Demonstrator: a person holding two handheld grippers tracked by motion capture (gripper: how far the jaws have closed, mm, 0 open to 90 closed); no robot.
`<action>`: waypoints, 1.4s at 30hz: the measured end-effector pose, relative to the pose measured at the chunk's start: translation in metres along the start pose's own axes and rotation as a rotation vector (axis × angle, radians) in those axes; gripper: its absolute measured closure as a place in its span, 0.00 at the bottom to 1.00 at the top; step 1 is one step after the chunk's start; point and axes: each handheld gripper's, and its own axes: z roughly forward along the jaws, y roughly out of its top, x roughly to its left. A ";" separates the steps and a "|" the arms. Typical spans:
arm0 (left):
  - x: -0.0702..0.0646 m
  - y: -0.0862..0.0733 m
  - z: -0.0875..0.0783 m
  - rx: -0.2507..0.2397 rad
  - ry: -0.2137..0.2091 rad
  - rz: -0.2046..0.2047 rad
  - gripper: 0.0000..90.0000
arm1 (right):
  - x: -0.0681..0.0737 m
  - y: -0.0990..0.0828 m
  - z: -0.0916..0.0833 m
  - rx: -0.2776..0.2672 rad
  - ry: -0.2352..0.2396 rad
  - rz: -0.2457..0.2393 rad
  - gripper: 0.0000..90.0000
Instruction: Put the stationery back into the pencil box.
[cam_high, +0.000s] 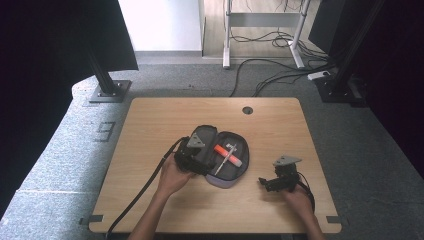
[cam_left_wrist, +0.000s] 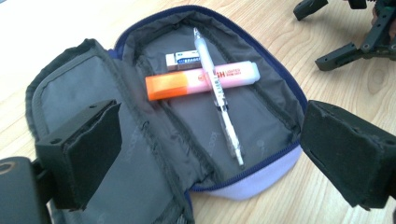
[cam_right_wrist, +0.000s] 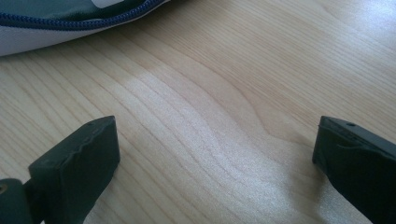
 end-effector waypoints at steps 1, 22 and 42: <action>0.000 -0.001 -0.002 0.000 0.002 0.000 0.05 | 0.000 0.000 0.000 0.000 0.000 0.000 0.00; 0.017 -0.074 -0.035 -0.054 0.052 -0.072 0.00 | 0.000 0.000 0.000 -0.001 -0.004 0.000 0.00; 0.027 -0.141 -0.019 -0.017 0.069 -0.132 0.00 | 0.001 0.000 0.000 0.000 -0.006 0.002 0.00</action>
